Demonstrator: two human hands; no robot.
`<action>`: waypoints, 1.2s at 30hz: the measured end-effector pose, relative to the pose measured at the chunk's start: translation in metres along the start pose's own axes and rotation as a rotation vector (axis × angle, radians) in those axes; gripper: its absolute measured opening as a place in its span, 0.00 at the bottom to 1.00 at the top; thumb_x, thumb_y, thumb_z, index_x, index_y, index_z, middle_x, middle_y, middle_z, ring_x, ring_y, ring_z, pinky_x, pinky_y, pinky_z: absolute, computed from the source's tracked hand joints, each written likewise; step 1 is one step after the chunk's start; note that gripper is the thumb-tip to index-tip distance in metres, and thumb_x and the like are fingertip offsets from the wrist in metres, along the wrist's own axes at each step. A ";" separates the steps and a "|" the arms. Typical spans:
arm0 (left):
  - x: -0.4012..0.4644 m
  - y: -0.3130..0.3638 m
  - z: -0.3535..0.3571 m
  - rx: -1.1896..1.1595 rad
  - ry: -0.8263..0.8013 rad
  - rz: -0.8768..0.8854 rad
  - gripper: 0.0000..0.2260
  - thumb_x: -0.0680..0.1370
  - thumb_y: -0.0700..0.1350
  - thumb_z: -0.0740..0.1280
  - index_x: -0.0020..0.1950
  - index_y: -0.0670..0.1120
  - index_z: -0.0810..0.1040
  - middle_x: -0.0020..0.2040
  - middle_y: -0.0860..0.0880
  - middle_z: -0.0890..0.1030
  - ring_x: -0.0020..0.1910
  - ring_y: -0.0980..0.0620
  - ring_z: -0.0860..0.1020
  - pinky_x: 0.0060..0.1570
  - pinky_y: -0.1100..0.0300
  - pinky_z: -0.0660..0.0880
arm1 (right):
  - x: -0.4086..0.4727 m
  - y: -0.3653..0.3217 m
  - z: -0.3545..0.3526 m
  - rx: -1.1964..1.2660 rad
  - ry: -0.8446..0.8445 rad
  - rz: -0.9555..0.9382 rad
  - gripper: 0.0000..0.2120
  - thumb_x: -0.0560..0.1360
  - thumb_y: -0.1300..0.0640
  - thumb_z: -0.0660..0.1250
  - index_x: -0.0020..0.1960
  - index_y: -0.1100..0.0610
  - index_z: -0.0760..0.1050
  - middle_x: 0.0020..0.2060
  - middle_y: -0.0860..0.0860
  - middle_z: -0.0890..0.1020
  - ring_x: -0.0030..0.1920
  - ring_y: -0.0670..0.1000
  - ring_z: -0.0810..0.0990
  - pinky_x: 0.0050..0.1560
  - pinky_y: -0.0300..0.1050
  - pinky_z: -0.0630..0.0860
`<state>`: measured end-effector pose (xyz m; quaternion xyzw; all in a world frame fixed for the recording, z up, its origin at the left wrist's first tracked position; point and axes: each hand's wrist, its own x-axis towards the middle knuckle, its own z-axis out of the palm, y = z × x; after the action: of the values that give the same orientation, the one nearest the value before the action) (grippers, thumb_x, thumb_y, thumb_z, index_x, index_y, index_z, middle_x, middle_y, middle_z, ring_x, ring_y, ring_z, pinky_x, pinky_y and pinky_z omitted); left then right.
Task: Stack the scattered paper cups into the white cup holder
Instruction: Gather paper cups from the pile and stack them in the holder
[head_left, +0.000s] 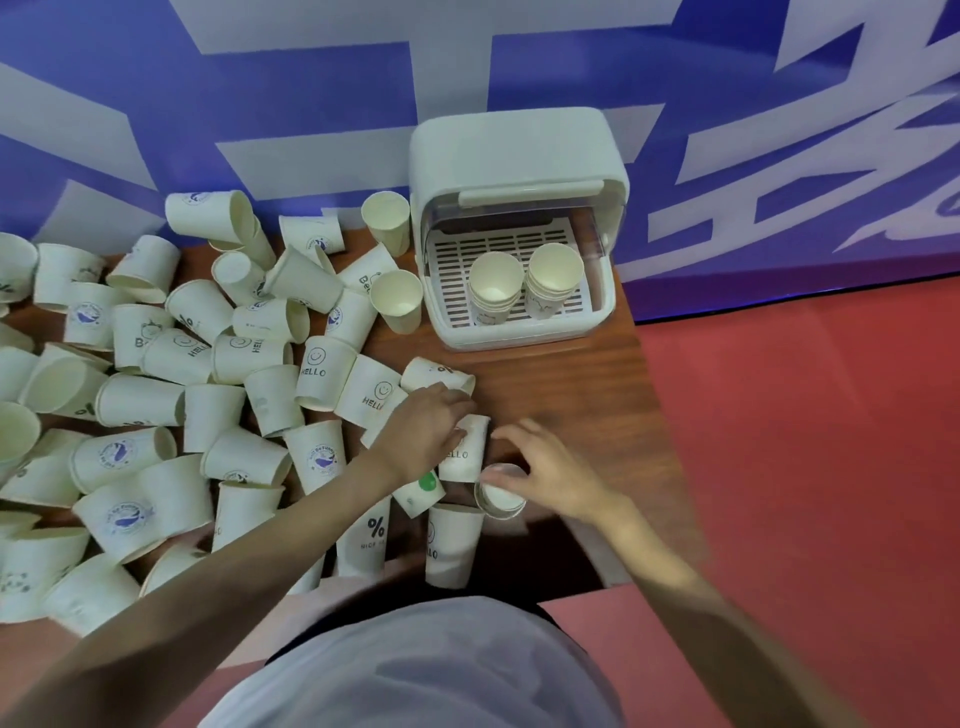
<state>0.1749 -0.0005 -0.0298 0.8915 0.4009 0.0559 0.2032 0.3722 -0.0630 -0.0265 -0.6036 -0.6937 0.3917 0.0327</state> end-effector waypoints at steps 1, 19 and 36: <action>-0.001 0.003 0.003 -0.008 -0.031 -0.023 0.17 0.73 0.38 0.69 0.62 0.39 0.77 0.59 0.43 0.79 0.52 0.40 0.77 0.49 0.49 0.75 | -0.004 -0.003 0.005 0.001 -0.028 -0.012 0.32 0.69 0.36 0.69 0.66 0.52 0.69 0.60 0.49 0.72 0.63 0.50 0.71 0.59 0.47 0.71; 0.007 0.028 0.017 -0.145 -0.032 -0.254 0.11 0.76 0.36 0.65 0.58 0.41 0.77 0.51 0.42 0.78 0.51 0.41 0.77 0.47 0.49 0.74 | -0.019 0.020 -0.008 0.072 0.495 0.374 0.25 0.67 0.57 0.73 0.57 0.62 0.65 0.55 0.58 0.69 0.52 0.60 0.74 0.42 0.45 0.70; 0.003 0.036 -0.018 -0.272 0.302 -0.062 0.06 0.73 0.35 0.68 0.50 0.40 0.81 0.46 0.44 0.81 0.45 0.43 0.79 0.43 0.56 0.74 | -0.001 0.033 -0.012 -0.168 0.209 0.311 0.22 0.73 0.55 0.69 0.66 0.53 0.69 0.60 0.56 0.67 0.57 0.61 0.74 0.55 0.51 0.72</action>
<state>0.1972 -0.0147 0.0011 0.8246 0.4430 0.2362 0.2608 0.4050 -0.0588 -0.0374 -0.7414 -0.6151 0.2680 -0.0070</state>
